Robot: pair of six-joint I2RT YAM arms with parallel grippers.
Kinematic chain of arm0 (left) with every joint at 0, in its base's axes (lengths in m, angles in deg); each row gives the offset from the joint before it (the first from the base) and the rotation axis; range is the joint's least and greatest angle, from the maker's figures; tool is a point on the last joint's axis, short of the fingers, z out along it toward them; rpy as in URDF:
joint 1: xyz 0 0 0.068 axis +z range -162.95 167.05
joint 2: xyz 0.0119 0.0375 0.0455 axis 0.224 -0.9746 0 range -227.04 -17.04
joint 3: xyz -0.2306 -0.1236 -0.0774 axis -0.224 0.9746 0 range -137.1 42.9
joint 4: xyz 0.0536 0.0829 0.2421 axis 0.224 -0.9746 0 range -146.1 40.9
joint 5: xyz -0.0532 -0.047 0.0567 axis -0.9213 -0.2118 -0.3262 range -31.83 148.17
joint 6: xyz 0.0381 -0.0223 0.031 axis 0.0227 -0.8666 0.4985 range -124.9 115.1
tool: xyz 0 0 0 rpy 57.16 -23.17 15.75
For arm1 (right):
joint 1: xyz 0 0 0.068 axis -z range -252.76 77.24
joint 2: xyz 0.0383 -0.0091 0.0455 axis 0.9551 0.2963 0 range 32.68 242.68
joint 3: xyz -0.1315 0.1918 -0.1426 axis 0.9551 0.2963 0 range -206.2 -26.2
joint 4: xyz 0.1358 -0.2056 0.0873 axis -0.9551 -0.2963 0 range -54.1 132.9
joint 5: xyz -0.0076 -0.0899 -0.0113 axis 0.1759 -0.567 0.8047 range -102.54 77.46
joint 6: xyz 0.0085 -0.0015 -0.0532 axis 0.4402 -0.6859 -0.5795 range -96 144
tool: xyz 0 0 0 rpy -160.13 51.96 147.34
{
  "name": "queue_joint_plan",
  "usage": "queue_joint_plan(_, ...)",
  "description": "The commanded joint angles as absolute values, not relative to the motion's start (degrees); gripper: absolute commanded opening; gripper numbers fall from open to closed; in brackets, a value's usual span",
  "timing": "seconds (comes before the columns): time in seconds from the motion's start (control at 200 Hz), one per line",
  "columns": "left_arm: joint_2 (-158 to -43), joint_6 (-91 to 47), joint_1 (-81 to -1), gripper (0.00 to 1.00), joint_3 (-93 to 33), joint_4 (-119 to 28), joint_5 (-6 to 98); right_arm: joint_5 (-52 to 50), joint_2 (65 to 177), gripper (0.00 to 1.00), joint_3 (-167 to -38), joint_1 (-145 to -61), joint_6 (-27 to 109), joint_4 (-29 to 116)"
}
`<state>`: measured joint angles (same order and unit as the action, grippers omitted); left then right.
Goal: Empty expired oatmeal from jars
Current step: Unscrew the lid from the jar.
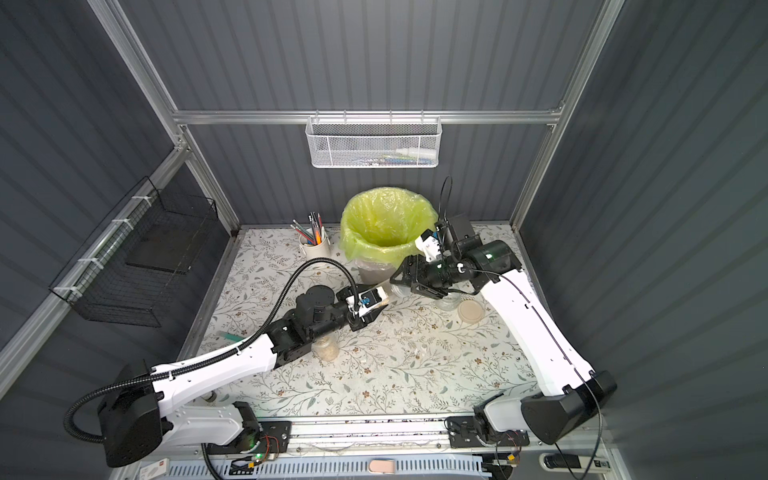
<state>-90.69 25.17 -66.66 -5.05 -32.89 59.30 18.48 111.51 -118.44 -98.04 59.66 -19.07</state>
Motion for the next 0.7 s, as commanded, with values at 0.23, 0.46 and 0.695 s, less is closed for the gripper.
queue_joint_plan(0.23, -88.77, 22.62, -67.0, 0.1, -4.09, -29.03, 56.74, 23.99, 110.54, 0.47, -114.95, -99.11, 52.12, -15.4)
queue_joint_plan(0.46, -88.15, 17.57, -66.29, 0.08, -1.43, -25.47, 51.27, 25.18, 109.93, 0.38, -112.84, -99.13, 41.46, -14.76)
queue_joint_plan(0.695, -88.68, 10.14, -62.4, 0.05, 1.44, -19.94, 42.86, 23.51, 108.49, 0.36, -114.32, -99.13, 24.57, -16.58)
